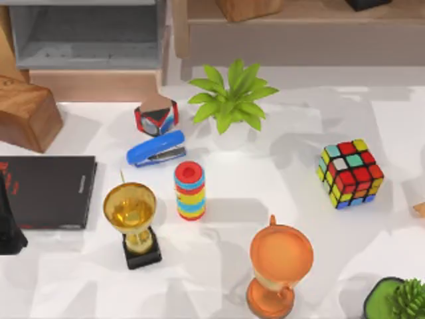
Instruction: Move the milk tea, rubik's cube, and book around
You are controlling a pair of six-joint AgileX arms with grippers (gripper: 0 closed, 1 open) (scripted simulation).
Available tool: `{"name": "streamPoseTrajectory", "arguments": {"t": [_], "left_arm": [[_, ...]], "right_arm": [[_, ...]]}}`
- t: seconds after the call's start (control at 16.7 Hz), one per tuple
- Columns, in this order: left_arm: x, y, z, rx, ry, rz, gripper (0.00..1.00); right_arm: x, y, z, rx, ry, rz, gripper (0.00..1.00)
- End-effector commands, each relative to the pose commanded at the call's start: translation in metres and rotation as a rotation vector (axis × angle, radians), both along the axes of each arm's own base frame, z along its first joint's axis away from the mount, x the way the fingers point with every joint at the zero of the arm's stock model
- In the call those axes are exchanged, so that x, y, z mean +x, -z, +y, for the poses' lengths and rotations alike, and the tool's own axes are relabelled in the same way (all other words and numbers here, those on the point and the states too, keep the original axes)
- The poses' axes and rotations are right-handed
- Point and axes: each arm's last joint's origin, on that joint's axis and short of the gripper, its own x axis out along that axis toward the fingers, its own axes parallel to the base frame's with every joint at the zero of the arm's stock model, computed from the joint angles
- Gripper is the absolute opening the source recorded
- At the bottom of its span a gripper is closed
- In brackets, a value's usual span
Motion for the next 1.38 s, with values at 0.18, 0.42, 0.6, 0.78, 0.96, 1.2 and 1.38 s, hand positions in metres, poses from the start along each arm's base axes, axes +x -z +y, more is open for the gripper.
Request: {"name": "streamPoseTrajectory", "arguments": {"t": [0.18,0.42,0.6,0.78,0.96,1.2,1.38], "left_arm": [[0.0000,0.0000,0.0000,0.000,0.000,0.000,1.00],[0.0000,0.0000,0.0000,0.000,0.000,0.000,1.00],[0.0000,0.0000,0.0000,0.000,0.000,0.000,1.00],[0.0000,0.0000,0.0000,0.000,0.000,0.000,1.00],[0.0000,0.0000,0.0000,0.000,0.000,0.000,1.00],[0.0000,0.0000,0.0000,0.000,0.000,0.000,1.00],[0.0000,0.0000,0.0000,0.000,0.000,0.000,1.00]], "right_arm": [[0.0037,0.0003,0.0002,0.000,0.000,0.001,1.00],[0.0037,0.0003,0.0002,0.000,0.000,0.001,0.85],[0.0037,0.0003,0.0002,0.000,0.000,0.001,0.62],[0.0037,0.0003,0.0002,0.000,0.000,0.001,0.40],[0.0037,0.0003,0.0002,0.000,0.000,0.001,0.17],[0.0037,0.0003,0.0002,0.000,0.000,0.001,0.00],[0.0037,0.0003,0.0002,0.000,0.000,0.001,0.00]]}}
